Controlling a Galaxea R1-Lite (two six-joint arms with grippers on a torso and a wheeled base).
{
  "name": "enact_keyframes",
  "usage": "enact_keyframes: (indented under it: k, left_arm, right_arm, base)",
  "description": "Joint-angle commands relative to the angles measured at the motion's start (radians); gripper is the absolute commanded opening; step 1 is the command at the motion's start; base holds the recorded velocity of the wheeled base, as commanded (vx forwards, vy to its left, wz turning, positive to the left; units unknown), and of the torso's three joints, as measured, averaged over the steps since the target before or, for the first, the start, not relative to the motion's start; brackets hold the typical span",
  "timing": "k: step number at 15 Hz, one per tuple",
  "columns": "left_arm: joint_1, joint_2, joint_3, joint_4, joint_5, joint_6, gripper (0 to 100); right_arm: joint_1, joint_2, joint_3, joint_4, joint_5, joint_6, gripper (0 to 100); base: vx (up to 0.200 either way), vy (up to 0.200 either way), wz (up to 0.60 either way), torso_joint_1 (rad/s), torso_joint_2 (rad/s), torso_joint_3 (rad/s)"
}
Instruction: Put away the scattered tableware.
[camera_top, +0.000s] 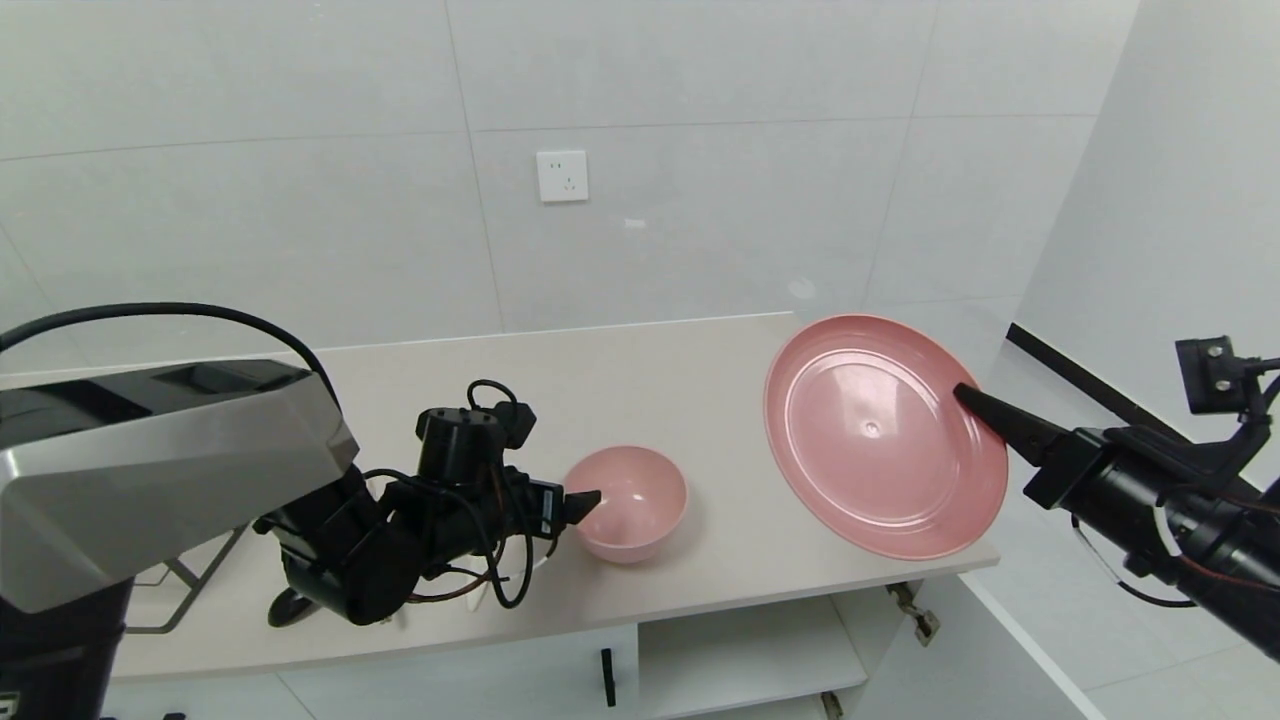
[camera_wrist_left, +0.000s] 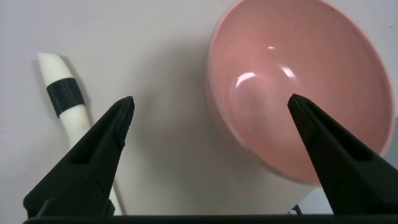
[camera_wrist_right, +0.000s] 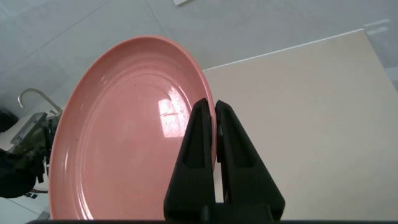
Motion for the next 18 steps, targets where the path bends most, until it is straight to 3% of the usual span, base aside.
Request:
enact_keyframes:
  k: [1, 7, 8, 16, 18]
  left_arm:
    - [-0.003, 0.035, -0.025, 0.001, 0.000, 0.000, 100]
    - [-0.015, 0.085, -0.060, 0.004, -0.001, 0.000, 100]
    - [-0.023, 0.095, -0.062, 0.004, -0.001, 0.000, 0]
    - [-0.003, -0.020, -0.040, 0.012, 0.000, 0.000, 0]
    - [0.005, -0.129, 0.034, 0.010, -0.001, 0.001, 0]
  right_arm:
    - [0.000, 0.003, 0.001, -0.001, 0.000, 0.001, 0]
    - [-0.003, 0.003, -0.001, -0.001, 0.000, -0.001, 0]
    - [-0.003, 0.001, 0.001, -0.001, 0.000, -0.001, 0]
    - [-0.006, 0.004, -0.019, -0.001, 0.000, -0.002, 0]
    - [-0.006, 0.021, -0.024, -0.001, 0.000, -0.004, 0]
  base:
    - [0.000, 0.000, 0.00, 0.000, 0.00, 0.000]
    - [0.000, 0.000, 0.00, 0.000, 0.00, 0.000]
    - [0.000, 0.000, 0.00, 0.000, 0.00, 0.000]
    - [0.000, 0.000, 0.00, 0.000, 0.00, 0.000]
    - [0.000, 0.000, 0.00, 0.000, 0.00, 0.000]
